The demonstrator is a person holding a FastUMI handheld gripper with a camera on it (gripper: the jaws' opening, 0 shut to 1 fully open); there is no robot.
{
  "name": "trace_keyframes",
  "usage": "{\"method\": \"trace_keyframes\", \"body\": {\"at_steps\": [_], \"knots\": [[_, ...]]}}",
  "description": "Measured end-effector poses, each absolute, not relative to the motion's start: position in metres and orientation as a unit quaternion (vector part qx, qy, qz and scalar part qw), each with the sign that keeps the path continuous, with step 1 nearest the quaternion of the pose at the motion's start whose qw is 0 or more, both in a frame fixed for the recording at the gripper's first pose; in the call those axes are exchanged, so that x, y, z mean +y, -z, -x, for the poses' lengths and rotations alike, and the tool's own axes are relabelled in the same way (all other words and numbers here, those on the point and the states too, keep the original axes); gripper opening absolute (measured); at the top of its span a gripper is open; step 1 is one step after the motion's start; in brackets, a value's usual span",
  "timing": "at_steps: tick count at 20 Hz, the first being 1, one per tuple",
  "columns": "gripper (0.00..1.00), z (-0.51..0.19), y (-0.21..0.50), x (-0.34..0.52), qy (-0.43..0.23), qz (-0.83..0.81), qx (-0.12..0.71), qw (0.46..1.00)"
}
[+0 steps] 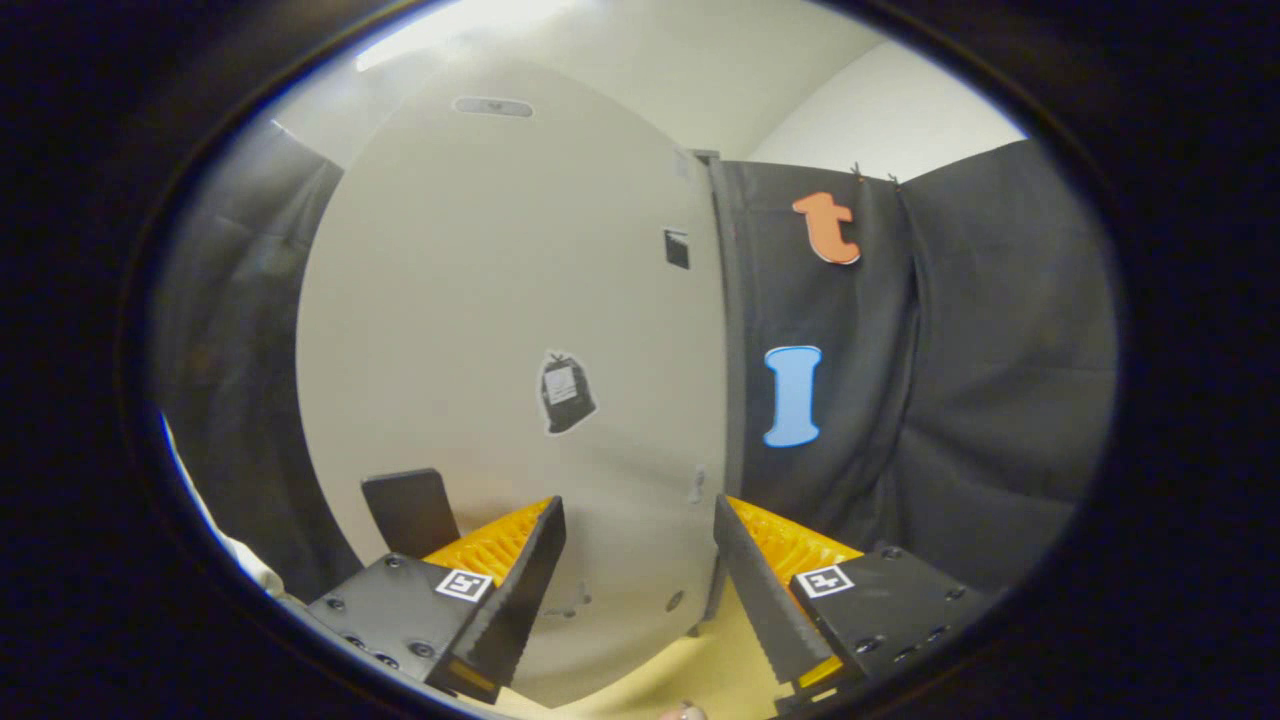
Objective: Open the shoe cabinet door, grab the shoes and put them into the shoe cabinet, then close the shoe cabinet door.
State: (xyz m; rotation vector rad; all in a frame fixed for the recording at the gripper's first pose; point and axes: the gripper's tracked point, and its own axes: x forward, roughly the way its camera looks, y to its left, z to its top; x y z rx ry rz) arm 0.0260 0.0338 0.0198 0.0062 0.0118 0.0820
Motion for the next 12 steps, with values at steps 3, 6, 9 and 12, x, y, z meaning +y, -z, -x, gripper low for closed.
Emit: {"method": "trace_keyframes", "body": {"at_steps": [3, 6, 9, 12], "knots": [[0.95, -0.046, -0.015, 0.068, -0.064, -0.002, 0.006, 0.998], [0.95, -0.071, -0.005, 0.102, -0.089, -0.006, 0.017, 0.996], [0.95, -0.093, -0.002, 0.121, -0.094, -0.012, 0.023, 0.995], [0.94, -0.110, 0.001, 0.124, -0.090, -0.017, 0.025, 0.995]]}}
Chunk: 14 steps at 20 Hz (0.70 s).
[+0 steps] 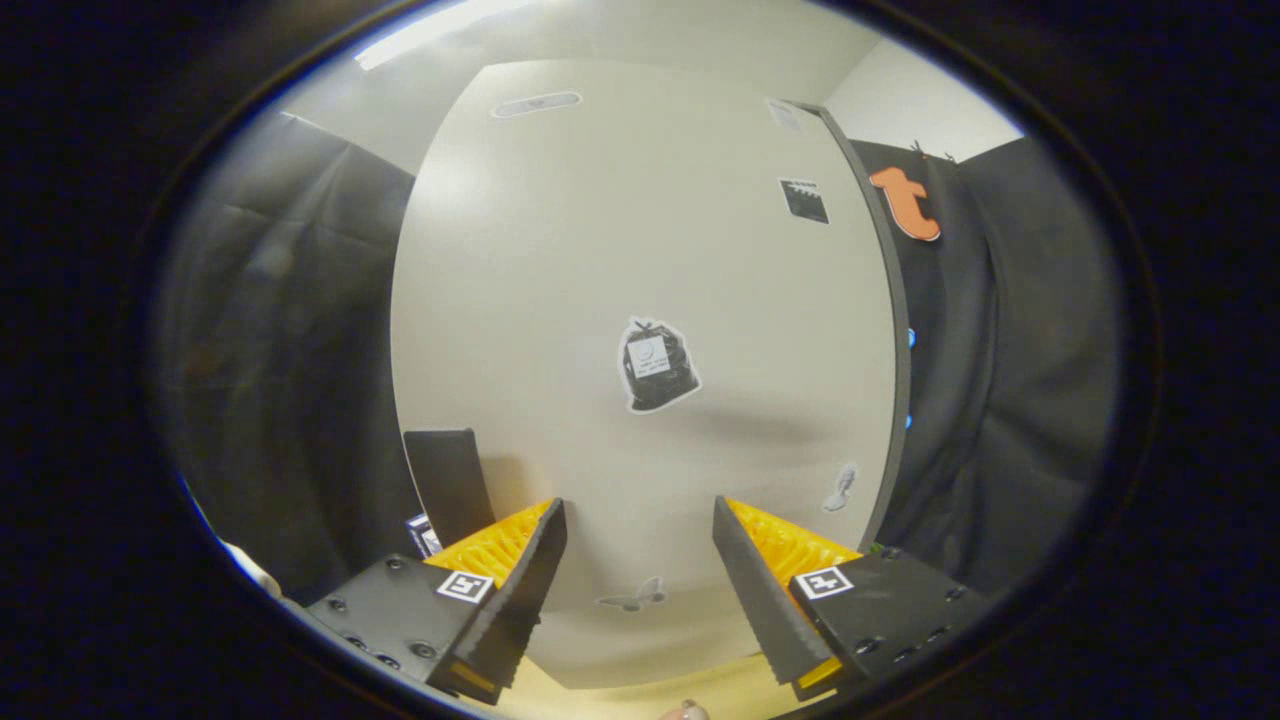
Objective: Open the shoe cabinet door, grab the shoes and put them into the shoe cabinet, then close the shoe cabinet door.
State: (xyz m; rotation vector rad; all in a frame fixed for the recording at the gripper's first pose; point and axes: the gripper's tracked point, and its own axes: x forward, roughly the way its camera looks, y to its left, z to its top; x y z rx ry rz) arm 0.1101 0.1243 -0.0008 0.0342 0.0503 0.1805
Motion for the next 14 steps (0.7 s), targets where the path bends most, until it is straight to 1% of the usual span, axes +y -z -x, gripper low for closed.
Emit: {"method": "trace_keyframes", "body": {"at_steps": [8, 14], "knots": [[0.94, -0.137, 0.003, 0.153, -0.069, -0.002, 0.013, 0.998], [0.94, -0.163, 0.019, 0.167, -0.050, -0.005, 0.012, 0.999]]}}
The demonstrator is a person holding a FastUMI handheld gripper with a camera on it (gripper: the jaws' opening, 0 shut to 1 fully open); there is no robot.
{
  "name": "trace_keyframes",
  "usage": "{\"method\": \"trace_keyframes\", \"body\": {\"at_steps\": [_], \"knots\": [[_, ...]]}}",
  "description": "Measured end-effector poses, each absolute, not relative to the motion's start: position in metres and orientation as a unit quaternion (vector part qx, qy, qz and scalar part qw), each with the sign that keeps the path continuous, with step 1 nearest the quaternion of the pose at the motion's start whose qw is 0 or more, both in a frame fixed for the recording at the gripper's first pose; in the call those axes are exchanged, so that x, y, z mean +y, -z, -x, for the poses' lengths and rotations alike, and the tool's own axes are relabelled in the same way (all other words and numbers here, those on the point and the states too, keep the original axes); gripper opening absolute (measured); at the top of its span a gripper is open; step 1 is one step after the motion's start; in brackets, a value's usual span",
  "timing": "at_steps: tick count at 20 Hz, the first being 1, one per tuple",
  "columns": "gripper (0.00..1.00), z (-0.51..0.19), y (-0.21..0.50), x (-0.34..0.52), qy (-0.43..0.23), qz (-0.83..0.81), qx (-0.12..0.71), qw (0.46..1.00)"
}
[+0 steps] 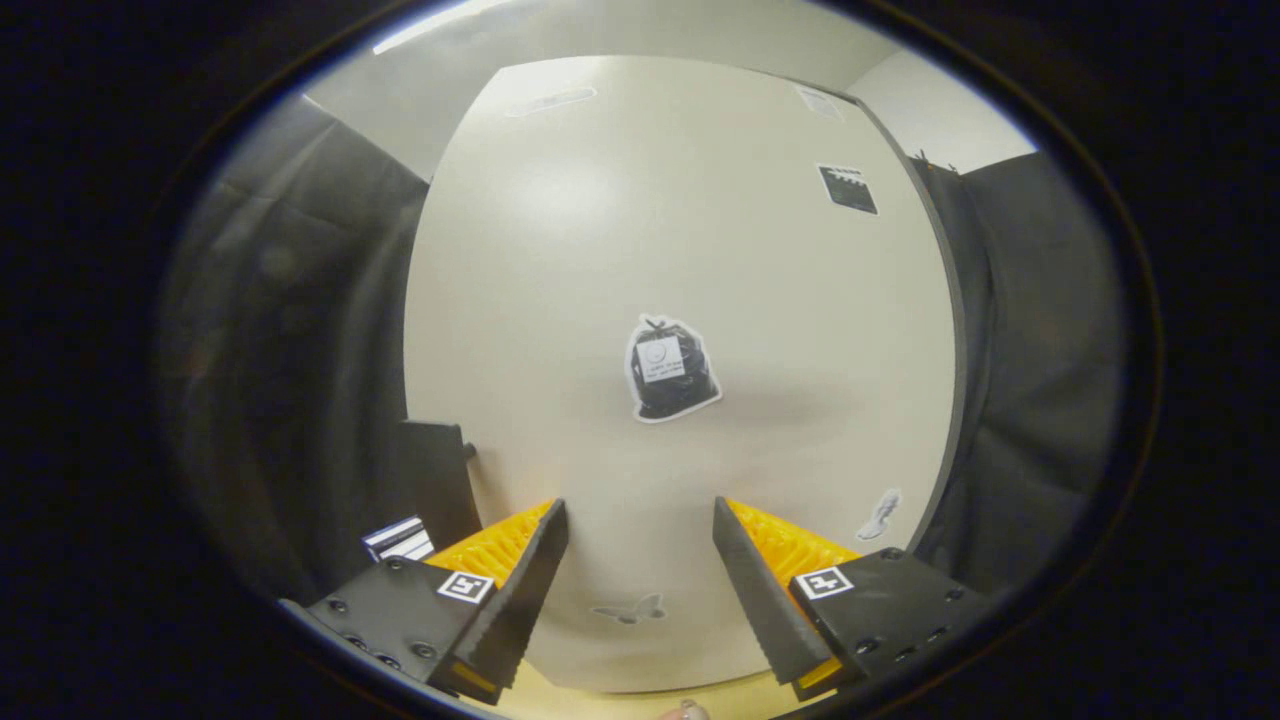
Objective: Open the shoe cabinet door, grab the shoes and put them into the shoe cabinet, then close the shoe cabinet door.
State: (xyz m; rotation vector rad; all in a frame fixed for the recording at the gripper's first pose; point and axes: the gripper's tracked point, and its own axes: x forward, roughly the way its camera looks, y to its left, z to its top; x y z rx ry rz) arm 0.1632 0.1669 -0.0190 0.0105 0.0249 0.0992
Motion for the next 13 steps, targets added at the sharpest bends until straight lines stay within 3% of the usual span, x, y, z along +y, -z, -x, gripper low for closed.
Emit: {"method": "trace_keyframes", "body": {"at_steps": [13], "knots": [[0.94, -0.1677, 0.0238, 0.1733, -0.037, -0.016, 0.005, 0.999]]}}
